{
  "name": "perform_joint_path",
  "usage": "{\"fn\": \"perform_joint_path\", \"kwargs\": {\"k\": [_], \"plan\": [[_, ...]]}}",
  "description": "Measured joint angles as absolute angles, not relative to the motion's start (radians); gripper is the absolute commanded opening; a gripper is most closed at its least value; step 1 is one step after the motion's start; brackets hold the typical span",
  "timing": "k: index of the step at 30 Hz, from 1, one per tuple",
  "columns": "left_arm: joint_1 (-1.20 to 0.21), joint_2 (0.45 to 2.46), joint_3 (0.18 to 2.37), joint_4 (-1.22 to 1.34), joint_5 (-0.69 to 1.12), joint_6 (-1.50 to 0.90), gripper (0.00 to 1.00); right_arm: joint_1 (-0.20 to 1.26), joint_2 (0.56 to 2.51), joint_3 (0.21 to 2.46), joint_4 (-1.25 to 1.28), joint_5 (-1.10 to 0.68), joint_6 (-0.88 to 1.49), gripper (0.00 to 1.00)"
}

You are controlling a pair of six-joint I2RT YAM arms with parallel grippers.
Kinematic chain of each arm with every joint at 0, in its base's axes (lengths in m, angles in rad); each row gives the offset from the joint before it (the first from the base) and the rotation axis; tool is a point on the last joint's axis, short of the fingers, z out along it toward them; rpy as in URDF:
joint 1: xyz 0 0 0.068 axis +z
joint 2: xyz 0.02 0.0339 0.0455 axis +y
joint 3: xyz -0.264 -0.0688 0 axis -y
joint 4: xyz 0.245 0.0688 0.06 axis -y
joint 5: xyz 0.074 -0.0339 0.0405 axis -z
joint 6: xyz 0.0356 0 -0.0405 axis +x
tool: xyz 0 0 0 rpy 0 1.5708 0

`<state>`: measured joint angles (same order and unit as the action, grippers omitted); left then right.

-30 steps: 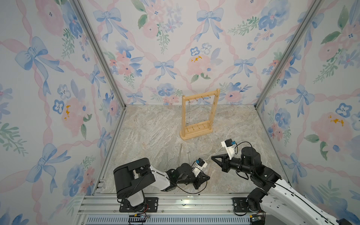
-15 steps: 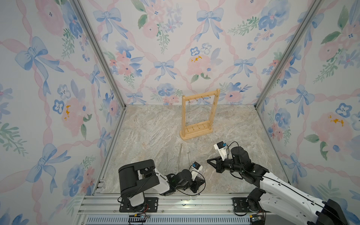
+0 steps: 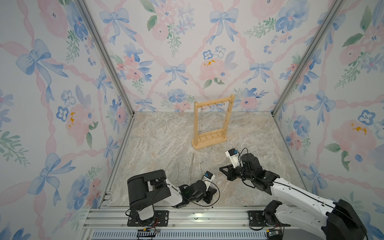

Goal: Take the necklace off the jewelry display stand
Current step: Place the necklace at the center of the board.

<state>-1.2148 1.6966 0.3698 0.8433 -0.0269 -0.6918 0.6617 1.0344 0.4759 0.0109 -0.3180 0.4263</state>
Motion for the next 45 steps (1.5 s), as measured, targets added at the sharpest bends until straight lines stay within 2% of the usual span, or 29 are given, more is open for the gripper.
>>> {"fn": "perform_joint_path", "kwargs": {"k": [18,38,45], "plan": [[-1.217,1.697,0.402,0.789,-0.098,-0.685,0.09,0.656,1.153,0.504,0.071,-0.313,0.427,0.00],[-1.257,1.697,0.420,0.768,-0.192,-0.681,0.28,0.656,1.187,0.504,0.103,-0.314,0.431,0.00],[-1.257,1.697,0.422,0.764,-0.210,-0.681,0.29,0.656,1.206,0.505,0.102,-0.313,0.438,0.00]]}}
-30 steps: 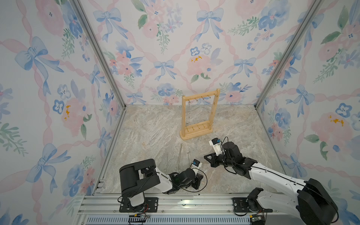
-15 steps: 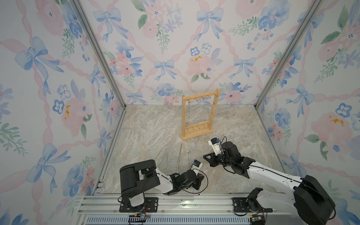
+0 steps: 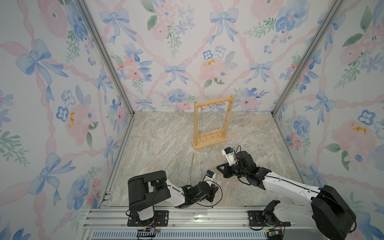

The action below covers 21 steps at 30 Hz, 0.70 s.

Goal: Take the necklace off the jewelry display stand
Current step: Place the necklace at the center of the board.

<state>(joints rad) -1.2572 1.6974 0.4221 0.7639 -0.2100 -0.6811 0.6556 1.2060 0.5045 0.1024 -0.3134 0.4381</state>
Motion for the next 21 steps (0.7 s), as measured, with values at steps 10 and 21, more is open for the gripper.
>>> {"fn": "perform_joint_path", "kwargs": {"k": [10,21], "plan": [[-1.267,1.696,0.421,0.761,-0.226,-0.681,0.28,0.647,1.290,0.540,0.087,-0.306,0.458,0.00],[-1.278,1.684,0.407,0.761,-0.240,-0.682,0.28,0.627,1.412,0.623,0.061,-0.299,0.483,0.00]]}}
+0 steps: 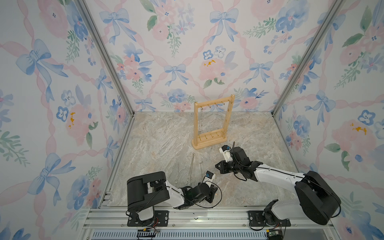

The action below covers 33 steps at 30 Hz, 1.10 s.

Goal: Take the necklace off the jewelry display stand
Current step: Place the necklace at the center of the board.

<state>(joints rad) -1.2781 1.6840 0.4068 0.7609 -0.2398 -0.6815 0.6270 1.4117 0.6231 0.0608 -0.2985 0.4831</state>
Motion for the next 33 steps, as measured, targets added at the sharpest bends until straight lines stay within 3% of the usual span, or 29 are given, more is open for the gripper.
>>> {"fn": "perform_joint_path", "kwargs": {"k": [20,28,33], "plan": [[-1.296,1.667,0.389,0.757,-0.257,-0.682,0.27,0.591,1.559,0.699,0.050,-0.306,0.517,0.00],[-1.296,1.647,0.389,0.715,-0.250,-0.681,0.11,0.589,1.559,0.699,0.049,-0.310,0.523,0.00],[-1.296,1.636,0.408,0.663,-0.239,-0.672,0.07,0.587,1.559,0.699,0.049,-0.311,0.525,0.00]]}}
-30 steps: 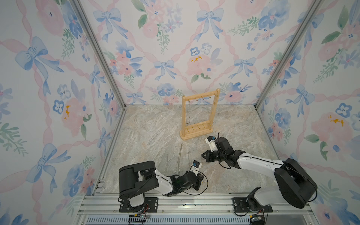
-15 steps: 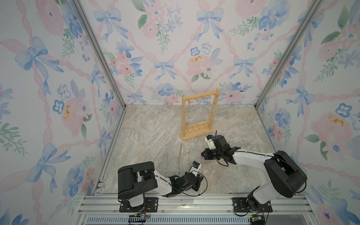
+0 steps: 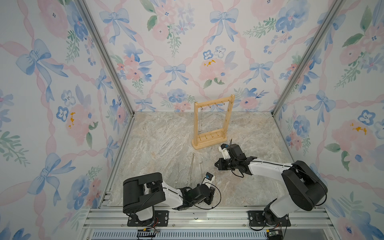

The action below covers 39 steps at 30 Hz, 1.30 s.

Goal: Take the necklace off the jewelry display stand
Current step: Place the necklace at the center of the board.

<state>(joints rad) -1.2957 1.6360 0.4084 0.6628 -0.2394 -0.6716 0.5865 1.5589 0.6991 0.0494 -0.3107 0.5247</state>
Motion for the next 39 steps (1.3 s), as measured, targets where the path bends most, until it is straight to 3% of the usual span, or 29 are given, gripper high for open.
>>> {"fn": "perform_joint_path", "kwargs": {"k": [11,39], "plan": [[-1.293,1.646,0.498,0.579,-0.220,-0.629,0.00,0.582,1.560,0.699,0.050,-0.318,0.525,0.00],[-1.274,1.694,0.479,0.642,-0.205,-0.660,0.00,0.570,1.588,0.714,0.050,-0.321,0.536,0.00]]}}
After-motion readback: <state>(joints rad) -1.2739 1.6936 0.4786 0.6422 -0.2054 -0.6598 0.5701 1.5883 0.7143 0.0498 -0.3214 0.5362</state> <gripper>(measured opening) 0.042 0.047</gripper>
